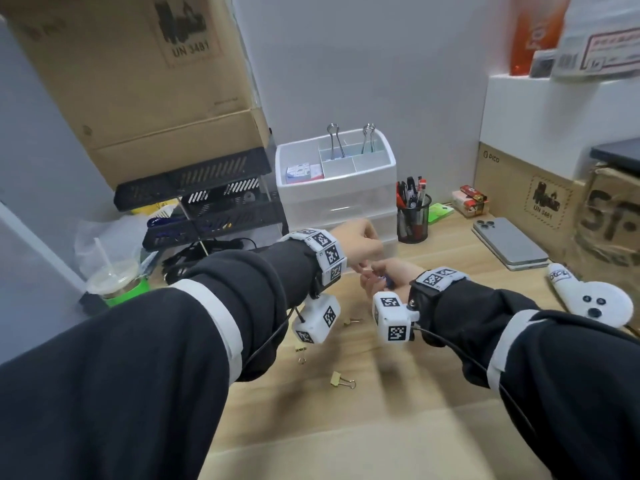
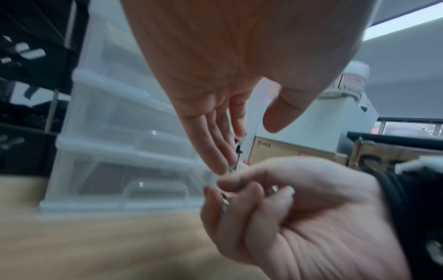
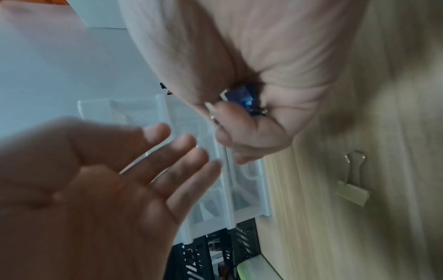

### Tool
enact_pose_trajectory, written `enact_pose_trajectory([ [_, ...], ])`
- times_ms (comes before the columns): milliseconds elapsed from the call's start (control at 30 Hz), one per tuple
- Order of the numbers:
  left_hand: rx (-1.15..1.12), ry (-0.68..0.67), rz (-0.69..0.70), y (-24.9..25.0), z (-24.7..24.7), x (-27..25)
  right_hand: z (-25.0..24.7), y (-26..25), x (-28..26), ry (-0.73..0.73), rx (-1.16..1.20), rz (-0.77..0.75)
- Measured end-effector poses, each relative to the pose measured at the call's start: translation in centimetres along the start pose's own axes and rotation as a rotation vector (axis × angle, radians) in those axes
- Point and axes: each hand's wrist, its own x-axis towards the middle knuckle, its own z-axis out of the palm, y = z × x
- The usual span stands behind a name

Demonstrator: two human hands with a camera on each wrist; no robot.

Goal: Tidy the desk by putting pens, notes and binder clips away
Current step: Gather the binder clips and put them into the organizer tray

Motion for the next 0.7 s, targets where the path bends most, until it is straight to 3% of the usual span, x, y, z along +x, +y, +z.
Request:
enact_pose_trajectory([
  [167, 0.169, 0.235, 0.088, -0.1, -6.0, -0.4, 1.5, -4.0, -2.5, 0.015, -0.185, -0.054],
  [333, 0.308, 0.503, 0.066, -1.4, -12.7, -0.8, 5.9, -9.8, -7.7, -0.055, -0.274, -0.169],
  [433, 0.393, 0.551, -0.044, -2.1, -14.2, -0.3, 9.2, -13.1, -9.1, -0.019, -0.351, -0.226],
  [533, 0.446, 0.546, -0.147, -2.4, -13.4, 0.4, 11.8, -15.7, -9.6, 0.084, -0.62, -0.288],
  [700, 0.493, 0.479, -0.104, -3.1, -12.0, 1.9, 15.7, -17.6, -8.5, 0.159, -0.96, -0.482],
])
